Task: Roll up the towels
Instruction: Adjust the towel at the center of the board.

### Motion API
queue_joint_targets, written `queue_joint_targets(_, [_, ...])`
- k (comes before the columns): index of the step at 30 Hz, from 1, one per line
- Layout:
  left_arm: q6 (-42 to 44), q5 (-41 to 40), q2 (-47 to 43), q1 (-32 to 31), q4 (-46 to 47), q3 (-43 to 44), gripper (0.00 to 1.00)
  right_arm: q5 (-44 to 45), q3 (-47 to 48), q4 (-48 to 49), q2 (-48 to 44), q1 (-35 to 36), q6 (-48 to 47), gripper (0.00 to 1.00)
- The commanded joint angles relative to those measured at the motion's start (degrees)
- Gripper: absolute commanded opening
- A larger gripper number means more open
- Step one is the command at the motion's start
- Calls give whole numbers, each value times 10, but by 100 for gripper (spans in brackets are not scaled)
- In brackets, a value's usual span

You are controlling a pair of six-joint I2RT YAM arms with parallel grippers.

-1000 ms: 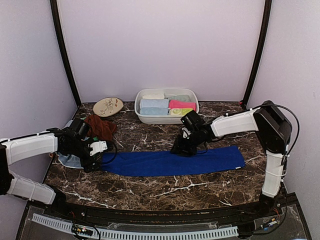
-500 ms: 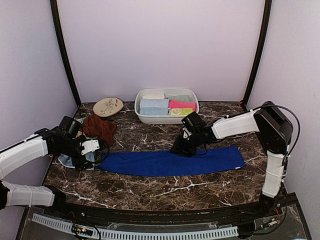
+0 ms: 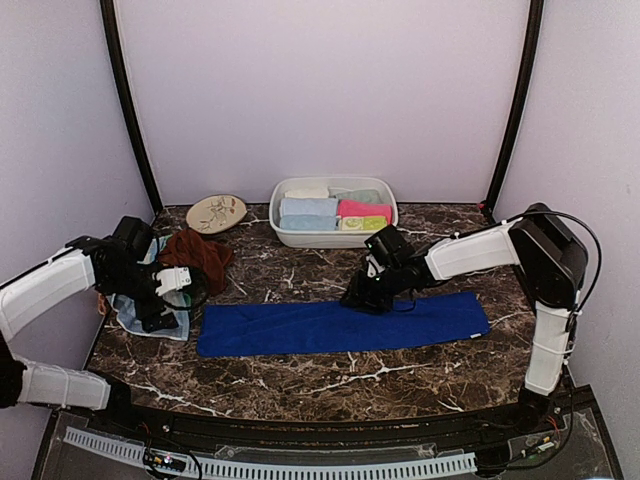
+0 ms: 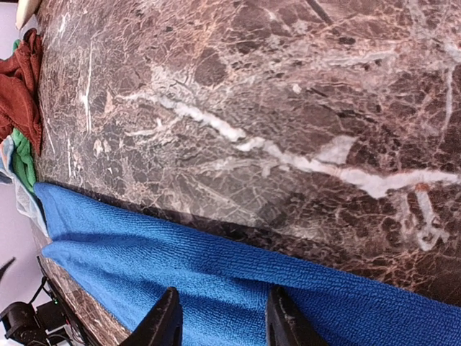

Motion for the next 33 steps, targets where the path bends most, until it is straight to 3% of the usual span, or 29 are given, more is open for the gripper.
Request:
queue_joint_targets(1, [-103, 132, 129, 1, -53, 153, 89, 33, -5, -68, 10, -5, -14, 42])
queue_joint_targets(4, [-134, 177, 214, -8, -73, 207, 74, 33, 26, -93, -7, -6, -28, 45])
queue_joint_targets(8, [-116, 169, 258, -30, -55, 189, 53, 26, 41, -113, -40, -18, -40, 49])
queue_joint_targets(15, [-97, 140, 287, -57, -11, 152, 44, 22, 33, -139, -81, -45, -62, 56])
queue_joint_targets(19, [-100, 135, 306, -72, 3, 156, 34, 20, 28, -146, -92, -53, -71, 57])
queue_joint_targets(24, [-115, 125, 331, -73, 32, 155, 31, 47, 8, -173, -128, -62, -97, 57])
queue_joint_targets(29, [-124, 103, 358, -73, 52, 157, 18, 60, -59, -189, -168, -77, -113, 57])
queue_joint_targets(33, [-135, 109, 365, -73, 53, 162, 0, 64, -111, -185, -189, -99, -111, 57])
